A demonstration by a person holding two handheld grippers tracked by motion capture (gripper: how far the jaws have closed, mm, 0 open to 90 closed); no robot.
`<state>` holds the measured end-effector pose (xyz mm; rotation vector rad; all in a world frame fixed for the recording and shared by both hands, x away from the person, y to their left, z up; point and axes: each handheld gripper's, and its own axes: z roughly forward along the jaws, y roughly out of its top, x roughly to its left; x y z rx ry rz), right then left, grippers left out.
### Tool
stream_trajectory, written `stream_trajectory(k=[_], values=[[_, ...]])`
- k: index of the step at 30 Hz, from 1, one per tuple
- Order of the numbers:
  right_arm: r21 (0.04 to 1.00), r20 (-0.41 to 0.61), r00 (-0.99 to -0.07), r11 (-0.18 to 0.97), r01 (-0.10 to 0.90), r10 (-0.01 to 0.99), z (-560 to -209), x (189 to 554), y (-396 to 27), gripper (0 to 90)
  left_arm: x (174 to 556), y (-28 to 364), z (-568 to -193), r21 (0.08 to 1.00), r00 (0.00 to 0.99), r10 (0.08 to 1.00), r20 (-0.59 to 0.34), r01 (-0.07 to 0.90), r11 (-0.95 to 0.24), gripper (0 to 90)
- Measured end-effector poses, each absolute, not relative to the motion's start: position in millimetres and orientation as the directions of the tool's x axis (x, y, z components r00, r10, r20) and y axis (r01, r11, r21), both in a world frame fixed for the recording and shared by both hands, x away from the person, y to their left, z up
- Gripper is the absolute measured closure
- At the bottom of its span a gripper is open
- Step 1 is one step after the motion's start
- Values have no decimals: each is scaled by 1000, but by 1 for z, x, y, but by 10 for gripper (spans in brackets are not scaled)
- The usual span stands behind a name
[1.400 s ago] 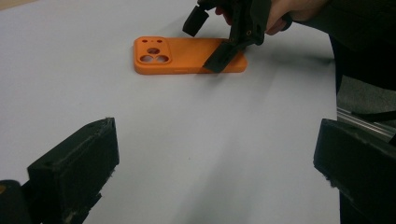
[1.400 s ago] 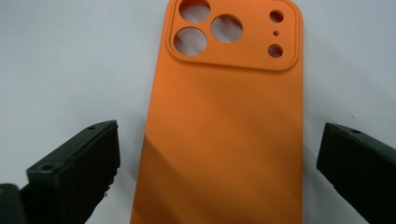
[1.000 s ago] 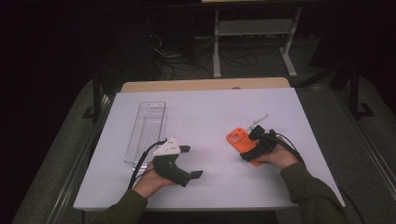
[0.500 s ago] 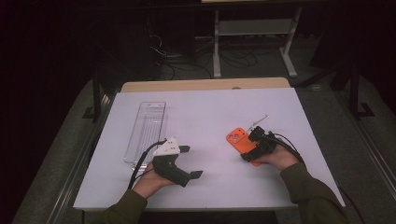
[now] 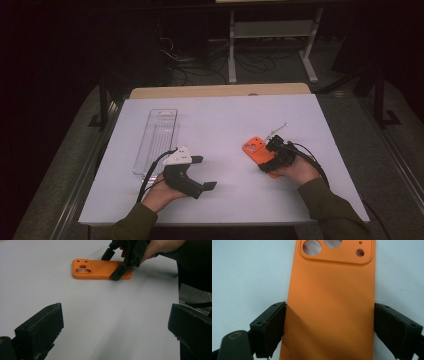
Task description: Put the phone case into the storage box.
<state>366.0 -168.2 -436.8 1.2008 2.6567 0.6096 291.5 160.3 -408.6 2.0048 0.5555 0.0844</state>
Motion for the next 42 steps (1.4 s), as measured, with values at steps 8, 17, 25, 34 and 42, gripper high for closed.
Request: stream_trajectory(k=[8, 17, 25, 34, 42], values=[[422, 32, -652, 582, 696, 757, -436, 366, -167, 144, 293, 161, -409, 851, 894, 411, -180, 351, -390, 0], [430, 53, -659, 579, 693, 750, -435, 369, -172, 149, 293, 161, -408, 849, 896, 401, -191, 356, -391, 0], [446, 91, -637, 540, 713, 766, -430, 370, -177, 150, 293, 162, -407, 849, 893, 404, -198, 363, -385, 0], [474, 105, -638, 526, 706, 762, -423, 370, -184, 150, 293, 163, -406, 858, 896, 398, -200, 356, -370, 0], [494, 71, -663, 551, 672, 745, -412, 369, -189, 149, 293, 161, -406, 856, 895, 399, -199, 357, -374, 0]])
